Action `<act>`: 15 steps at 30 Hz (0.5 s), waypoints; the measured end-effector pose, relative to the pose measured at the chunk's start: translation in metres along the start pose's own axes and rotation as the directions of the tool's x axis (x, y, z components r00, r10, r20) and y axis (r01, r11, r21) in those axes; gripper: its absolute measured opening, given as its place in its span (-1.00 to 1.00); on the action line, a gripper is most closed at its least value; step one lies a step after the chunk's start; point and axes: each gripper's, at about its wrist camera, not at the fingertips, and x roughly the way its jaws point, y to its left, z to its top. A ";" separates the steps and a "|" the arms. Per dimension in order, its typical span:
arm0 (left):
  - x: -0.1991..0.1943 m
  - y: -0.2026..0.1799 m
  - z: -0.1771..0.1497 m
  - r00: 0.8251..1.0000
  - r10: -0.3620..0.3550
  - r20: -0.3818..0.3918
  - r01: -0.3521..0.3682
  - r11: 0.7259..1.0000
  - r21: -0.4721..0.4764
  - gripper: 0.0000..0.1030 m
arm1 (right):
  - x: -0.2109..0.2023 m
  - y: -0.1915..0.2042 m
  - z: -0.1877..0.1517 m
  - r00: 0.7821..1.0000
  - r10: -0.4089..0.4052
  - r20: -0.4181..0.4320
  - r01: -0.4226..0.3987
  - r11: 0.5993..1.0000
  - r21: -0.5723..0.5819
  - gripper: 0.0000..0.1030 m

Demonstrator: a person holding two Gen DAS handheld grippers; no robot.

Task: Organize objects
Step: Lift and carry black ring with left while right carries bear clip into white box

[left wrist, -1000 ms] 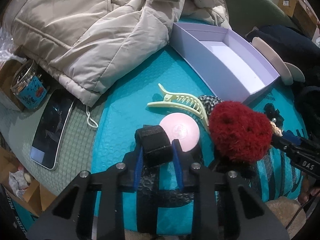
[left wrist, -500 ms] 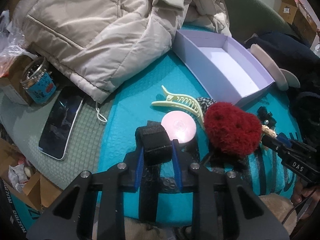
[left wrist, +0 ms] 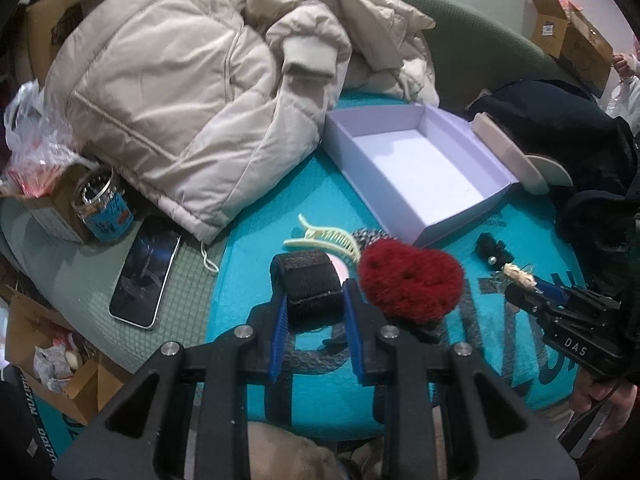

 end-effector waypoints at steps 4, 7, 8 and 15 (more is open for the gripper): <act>-0.006 -0.011 0.009 1.000 -0.003 0.012 0.002 1.000 0.022 -0.53 | -0.006 -0.001 0.005 1.000 0.018 0.011 -0.018 1.000 -0.015 -0.27; -0.004 -0.018 0.016 1.000 -0.011 0.013 0.011 1.000 0.022 -0.53 | -0.008 -0.002 0.011 1.000 0.021 0.018 -0.020 0.999 -0.026 -0.27; -0.003 -0.020 0.018 1.000 -0.014 0.012 0.014 1.000 0.022 -0.53 | -0.009 -0.003 0.014 1.000 0.021 0.022 -0.020 0.999 -0.029 -0.27; 0.020 -0.039 0.039 0.999 -0.043 0.001 0.043 0.998 0.049 -0.55 | -0.014 -0.015 0.031 0.998 0.020 0.053 -0.017 0.999 -0.041 -0.27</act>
